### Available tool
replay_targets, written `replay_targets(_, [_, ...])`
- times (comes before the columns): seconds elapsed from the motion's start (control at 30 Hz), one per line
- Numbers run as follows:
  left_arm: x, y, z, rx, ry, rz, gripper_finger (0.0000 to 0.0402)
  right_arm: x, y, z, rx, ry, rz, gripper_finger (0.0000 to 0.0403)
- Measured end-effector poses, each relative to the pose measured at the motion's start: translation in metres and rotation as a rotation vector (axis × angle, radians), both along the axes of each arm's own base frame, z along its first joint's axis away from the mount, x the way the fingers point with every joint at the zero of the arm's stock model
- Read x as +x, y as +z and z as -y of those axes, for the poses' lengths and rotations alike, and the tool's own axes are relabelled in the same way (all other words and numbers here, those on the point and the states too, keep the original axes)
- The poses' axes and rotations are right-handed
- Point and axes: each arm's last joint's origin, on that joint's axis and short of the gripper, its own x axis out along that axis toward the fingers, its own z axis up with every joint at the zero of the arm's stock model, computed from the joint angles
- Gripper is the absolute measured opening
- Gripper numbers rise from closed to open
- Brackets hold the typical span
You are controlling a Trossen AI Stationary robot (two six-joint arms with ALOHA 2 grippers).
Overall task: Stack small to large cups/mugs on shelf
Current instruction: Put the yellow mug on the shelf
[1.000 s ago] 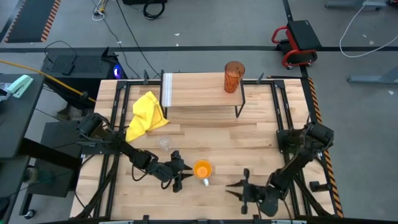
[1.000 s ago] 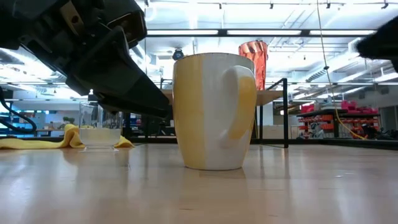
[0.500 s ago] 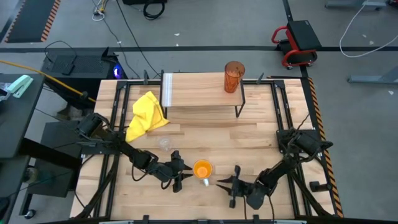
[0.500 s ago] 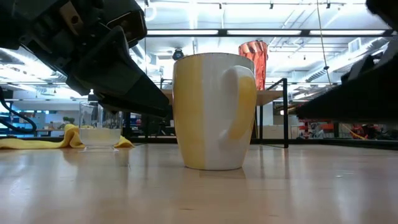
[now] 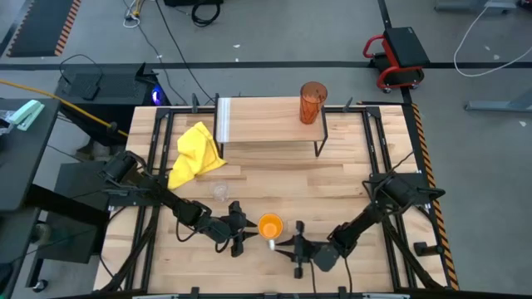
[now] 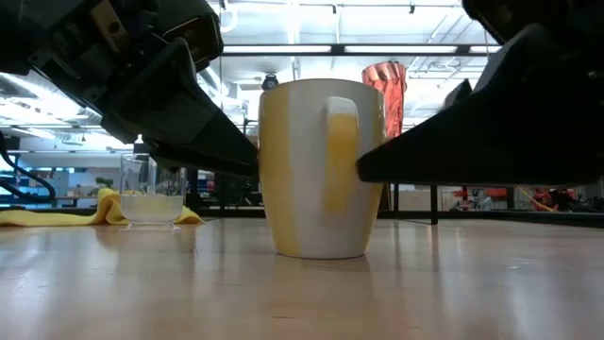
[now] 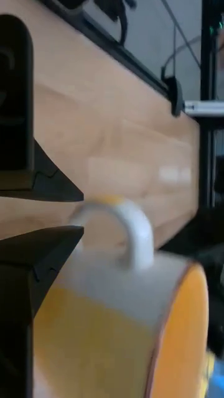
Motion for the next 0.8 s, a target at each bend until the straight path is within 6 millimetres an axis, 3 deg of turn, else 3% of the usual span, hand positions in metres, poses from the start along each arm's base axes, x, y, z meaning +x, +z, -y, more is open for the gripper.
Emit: replay_targets(0.8, [0.001,0.001,0.0,-0.009,0.001,0.013,0.0138,0.014,0.008,0.003,0.025,-0.008,0.05,0.0082])
